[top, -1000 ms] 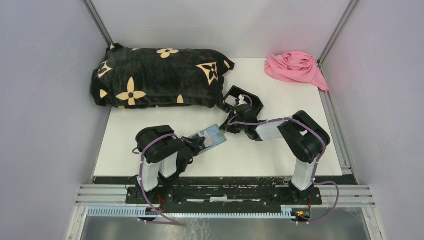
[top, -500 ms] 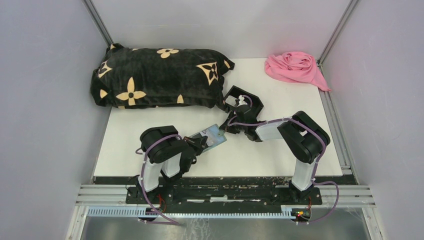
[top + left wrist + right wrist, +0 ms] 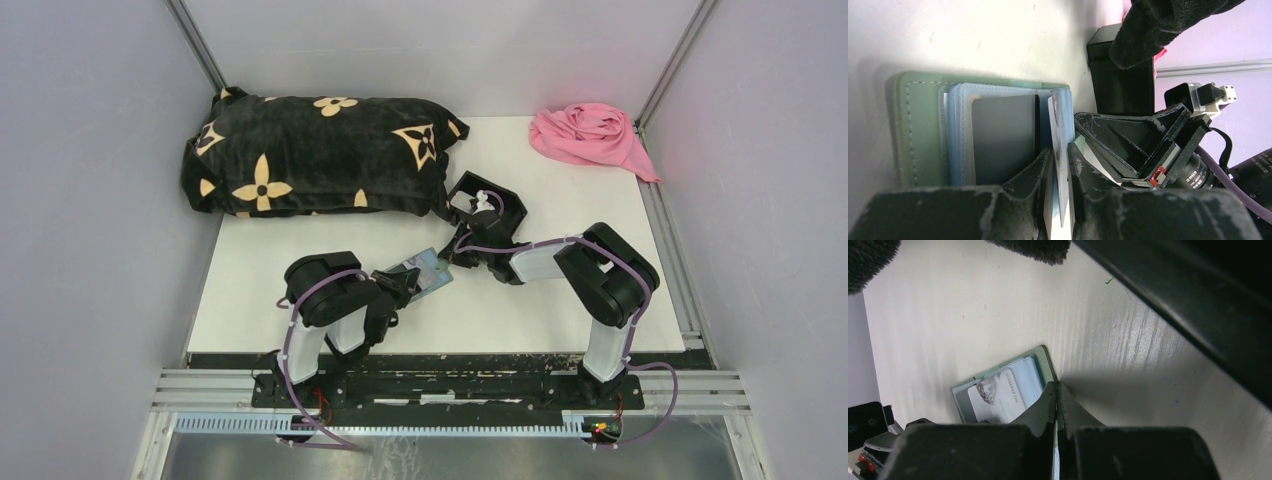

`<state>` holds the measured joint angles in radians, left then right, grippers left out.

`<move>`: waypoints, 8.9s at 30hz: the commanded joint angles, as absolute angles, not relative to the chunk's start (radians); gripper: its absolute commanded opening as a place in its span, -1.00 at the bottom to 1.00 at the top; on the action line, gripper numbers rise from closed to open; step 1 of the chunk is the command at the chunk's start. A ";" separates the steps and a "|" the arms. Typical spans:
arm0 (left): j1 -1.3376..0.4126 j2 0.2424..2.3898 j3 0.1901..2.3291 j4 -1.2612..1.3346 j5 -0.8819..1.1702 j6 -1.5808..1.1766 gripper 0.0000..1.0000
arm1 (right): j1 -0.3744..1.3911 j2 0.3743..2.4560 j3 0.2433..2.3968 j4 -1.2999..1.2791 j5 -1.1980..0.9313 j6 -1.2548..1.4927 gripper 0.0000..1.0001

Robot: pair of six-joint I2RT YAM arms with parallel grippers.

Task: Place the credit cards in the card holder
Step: Insert the credit card into the card holder, then close the card holder at the center of the board.

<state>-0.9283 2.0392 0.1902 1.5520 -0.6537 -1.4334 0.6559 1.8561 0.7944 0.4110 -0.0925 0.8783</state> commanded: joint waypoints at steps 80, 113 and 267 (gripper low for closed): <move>-0.926 1.415 0.458 0.252 -0.696 -1.115 0.69 | 0.716 1.784 0.834 -0.060 0.020 0.727 -0.35; -0.940 1.183 0.443 0.104 -0.847 -1.102 0.72 | 0.759 1.729 0.863 -0.107 0.074 0.678 -0.24; -0.862 1.207 0.057 0.710 -0.779 -1.206 0.57 | 0.910 1.987 1.309 -0.238 0.325 0.310 -0.98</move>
